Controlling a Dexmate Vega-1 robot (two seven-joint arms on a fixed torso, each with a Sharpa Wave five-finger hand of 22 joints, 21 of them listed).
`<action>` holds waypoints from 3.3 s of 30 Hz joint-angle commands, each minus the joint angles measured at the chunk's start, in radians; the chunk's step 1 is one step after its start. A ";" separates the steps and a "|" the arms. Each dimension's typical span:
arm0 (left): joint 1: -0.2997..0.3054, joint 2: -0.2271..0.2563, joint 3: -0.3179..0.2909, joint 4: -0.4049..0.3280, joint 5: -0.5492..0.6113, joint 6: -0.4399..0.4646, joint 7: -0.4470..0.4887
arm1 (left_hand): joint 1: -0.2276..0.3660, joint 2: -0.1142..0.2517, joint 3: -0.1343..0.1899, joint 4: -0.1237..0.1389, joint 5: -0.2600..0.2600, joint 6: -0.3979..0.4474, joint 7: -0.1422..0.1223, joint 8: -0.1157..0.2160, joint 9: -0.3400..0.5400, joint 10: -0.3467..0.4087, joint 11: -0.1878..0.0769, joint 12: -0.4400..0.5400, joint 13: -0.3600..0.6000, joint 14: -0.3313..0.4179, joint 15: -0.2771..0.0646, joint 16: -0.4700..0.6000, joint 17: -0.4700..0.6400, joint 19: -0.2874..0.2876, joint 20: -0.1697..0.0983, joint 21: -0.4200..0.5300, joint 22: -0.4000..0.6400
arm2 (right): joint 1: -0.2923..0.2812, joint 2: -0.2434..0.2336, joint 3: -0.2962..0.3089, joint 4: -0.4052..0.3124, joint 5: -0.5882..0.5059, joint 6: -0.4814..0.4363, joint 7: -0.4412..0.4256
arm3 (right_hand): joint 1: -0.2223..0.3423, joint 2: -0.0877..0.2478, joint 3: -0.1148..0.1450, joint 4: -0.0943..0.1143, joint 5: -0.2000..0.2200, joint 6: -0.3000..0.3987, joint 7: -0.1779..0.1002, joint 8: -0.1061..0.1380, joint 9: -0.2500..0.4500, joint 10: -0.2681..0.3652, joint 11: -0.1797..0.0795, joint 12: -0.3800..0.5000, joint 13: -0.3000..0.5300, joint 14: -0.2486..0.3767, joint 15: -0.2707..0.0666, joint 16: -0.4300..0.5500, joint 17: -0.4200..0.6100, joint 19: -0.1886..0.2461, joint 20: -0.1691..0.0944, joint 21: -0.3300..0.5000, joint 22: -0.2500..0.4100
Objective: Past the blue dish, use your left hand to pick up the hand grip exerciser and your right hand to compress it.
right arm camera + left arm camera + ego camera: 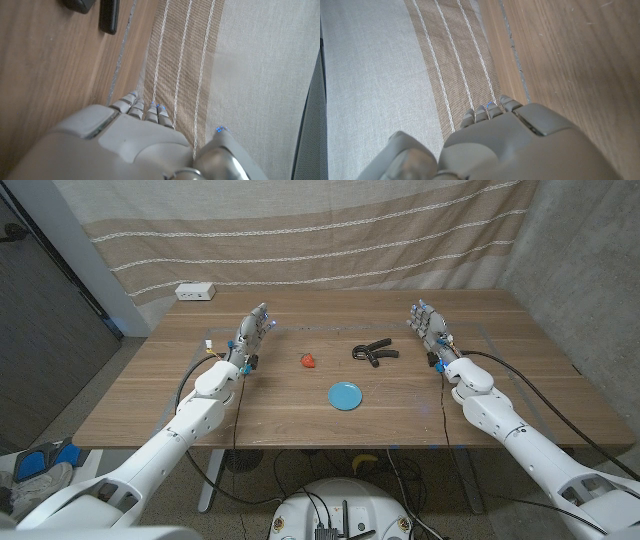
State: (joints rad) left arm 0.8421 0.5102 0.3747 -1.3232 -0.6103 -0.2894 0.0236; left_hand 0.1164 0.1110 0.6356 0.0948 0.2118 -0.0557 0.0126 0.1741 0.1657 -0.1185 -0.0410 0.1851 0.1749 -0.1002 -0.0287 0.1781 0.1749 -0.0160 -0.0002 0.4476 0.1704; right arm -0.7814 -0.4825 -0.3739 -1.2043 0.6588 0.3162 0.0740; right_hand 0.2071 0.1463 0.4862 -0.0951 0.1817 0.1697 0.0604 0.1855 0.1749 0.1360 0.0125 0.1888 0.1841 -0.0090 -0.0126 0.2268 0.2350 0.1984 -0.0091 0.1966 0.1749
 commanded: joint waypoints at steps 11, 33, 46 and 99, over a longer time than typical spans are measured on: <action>-0.006 0.004 0.025 -0.067 0.106 0.042 0.127 | 0.001 0.046 0.010 -0.005 0.006 0.004 -0.006 0.008 0.004 0.001 -0.002 0.009 0.002 0.003 0.001 0.009 0.001 0.002 0.005 0.002 0.005 | 0.158 0.077 -0.005 0.310 0.023 0.130 0.216 | 0.000 0.000 0.001 0.000 0.006 0.008 0.002 0.005 0.005 0.011 0.005 0.008 0.006 0.005 -0.001 0.007 0.003 0.010 0.005 0.007 0.002; -0.103 0.073 0.111 -0.106 0.363 0.154 0.209 | 0.029 -0.021 0.007 -0.114 -0.017 0.107 -0.037 0.022 0.007 0.097 0.016 0.028 0.004 0.079 0.035 0.013 -0.005 0.075 0.071 -0.007 0.006 | 0.131 0.066 0.003 0.269 0.016 0.141 0.185 | -0.001 0.004 -0.002 -0.002 0.007 0.026 0.003 0.010 0.005 0.027 0.011 0.012 0.006 0.017 0.013 0.011 0.003 0.014 0.018 0.008 0.002; -0.144 0.103 0.156 -0.161 0.496 0.223 0.227 | 0.046 -0.024 0.012 -0.148 -0.022 0.118 -0.037 0.021 0.008 0.106 0.014 0.026 0.005 0.092 0.036 0.012 -0.005 0.090 0.080 -0.011 0.006 | 0.122 0.064 0.011 0.266 0.024 0.166 0.200 | -0.001 0.006 -0.003 -0.004 0.008 0.030 0.002 0.010 0.006 0.032 0.013 0.012 0.006 0.021 0.013 0.013 0.003 0.015 0.021 0.008 0.002; -0.276 0.120 0.281 -0.225 0.776 0.289 0.107 | 0.073 -0.029 0.011 -0.215 -0.031 0.134 -0.038 0.017 0.010 0.129 0.007 0.023 0.006 0.107 0.014 0.007 -0.004 0.111 0.079 -0.025 0.009 | 0.045 0.025 0.025 0.144 0.016 0.241 0.196 | 0.009 0.006 -0.002 -0.016 0.011 0.042 0.003 0.009 0.006 0.051 0.019 0.014 0.007 0.032 0.017 0.015 0.002 0.019 0.025 0.008 0.002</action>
State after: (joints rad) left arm 0.5949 0.6312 0.6264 -1.5409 0.1125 -0.0110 0.1618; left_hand 0.1783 0.0831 0.6459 -0.1125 0.1807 0.0690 -0.0257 0.1927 0.1698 0.0071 -0.0302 0.2043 0.1797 0.0038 -0.0036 0.1850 0.1679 0.0847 0.0786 0.4275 0.1746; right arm -0.7226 -0.4493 -0.3520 -1.0395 0.6773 0.5471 0.2748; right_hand 0.2069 0.1463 0.4830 -0.1092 0.1856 0.2000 0.0622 0.1854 0.1791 0.1770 0.0321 0.2003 0.1885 0.0165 0.0054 0.2350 0.2345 0.2160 0.0088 0.1966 0.1744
